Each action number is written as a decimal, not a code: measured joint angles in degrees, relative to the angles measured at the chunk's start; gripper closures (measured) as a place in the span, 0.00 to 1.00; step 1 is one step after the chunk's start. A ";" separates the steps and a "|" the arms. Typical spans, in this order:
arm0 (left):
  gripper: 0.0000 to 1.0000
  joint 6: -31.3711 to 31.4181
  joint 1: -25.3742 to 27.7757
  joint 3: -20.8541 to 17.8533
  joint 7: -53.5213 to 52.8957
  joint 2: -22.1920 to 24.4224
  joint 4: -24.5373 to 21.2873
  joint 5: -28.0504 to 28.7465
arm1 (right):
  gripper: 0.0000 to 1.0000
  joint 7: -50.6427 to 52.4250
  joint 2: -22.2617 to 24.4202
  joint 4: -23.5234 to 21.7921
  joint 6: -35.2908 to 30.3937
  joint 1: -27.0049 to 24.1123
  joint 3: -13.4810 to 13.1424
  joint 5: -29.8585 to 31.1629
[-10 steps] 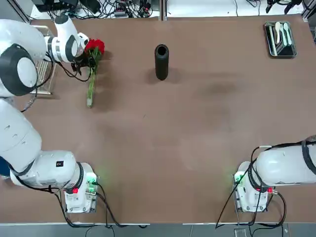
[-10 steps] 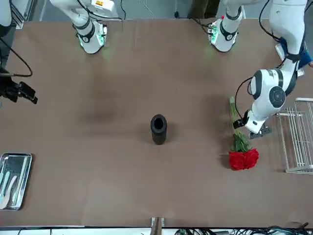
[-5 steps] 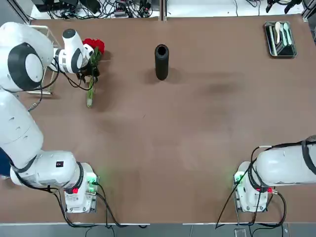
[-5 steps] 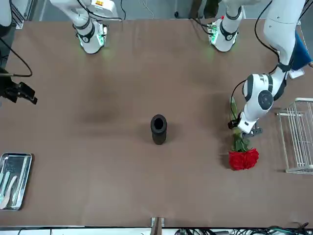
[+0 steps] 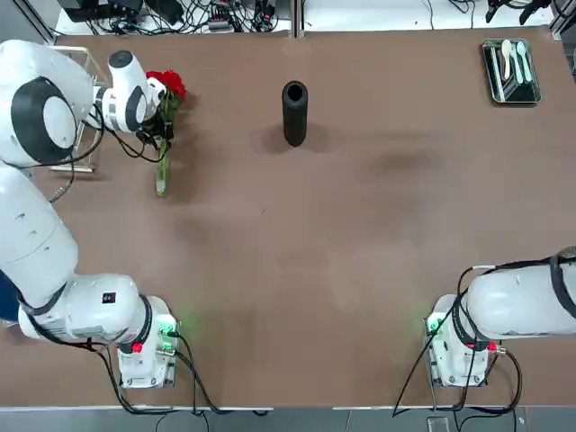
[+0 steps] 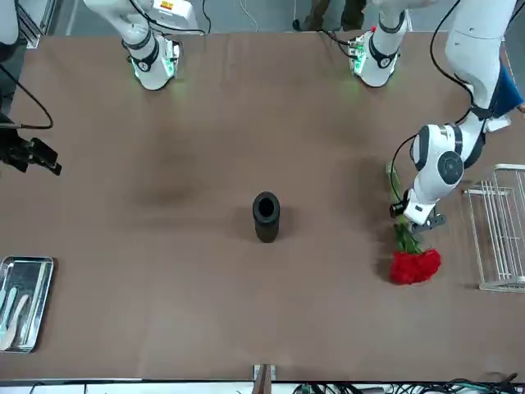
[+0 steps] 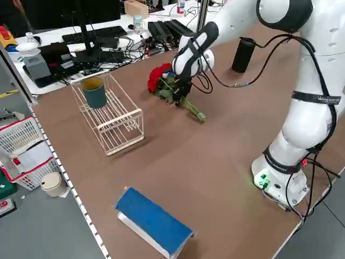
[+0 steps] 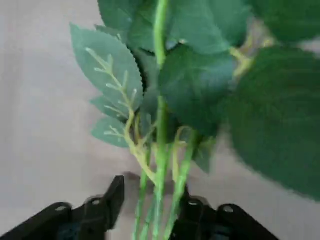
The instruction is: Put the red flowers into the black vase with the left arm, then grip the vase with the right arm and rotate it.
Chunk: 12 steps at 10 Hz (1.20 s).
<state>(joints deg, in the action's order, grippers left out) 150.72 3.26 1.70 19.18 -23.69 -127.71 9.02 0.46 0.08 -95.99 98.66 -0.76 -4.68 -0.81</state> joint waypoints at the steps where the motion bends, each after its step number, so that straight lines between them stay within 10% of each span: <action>1: 0.75 0.00 -0.02 0.01 0.32 0.26 0.24 0.00 | 0.00 0.00 0.00 0.00 0.06 0.00 0.00 0.00; 3: 0.93 0.00 -0.11 0.08 2.05 1.12 0.48 0.07 | 0.00 -0.01 0.00 0.00 0.26 0.00 0.00 0.00; 6: 0.93 -5.07 -0.65 0.71 7.57 3.71 3.38 0.15 | 0.00 -0.02 0.00 0.00 0.35 -0.01 0.01 0.00; 12: 0.93 -35.78 -2.61 8.38 30.72 7.06 27.65 0.29 | 0.00 -0.04 -0.01 -0.66 0.92 -0.02 0.04 0.00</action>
<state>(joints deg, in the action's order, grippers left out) 114.94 0.65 10.08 49.90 -16.63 -100.05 9.30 0.42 0.08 -96.65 99.58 -0.78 -4.64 -0.81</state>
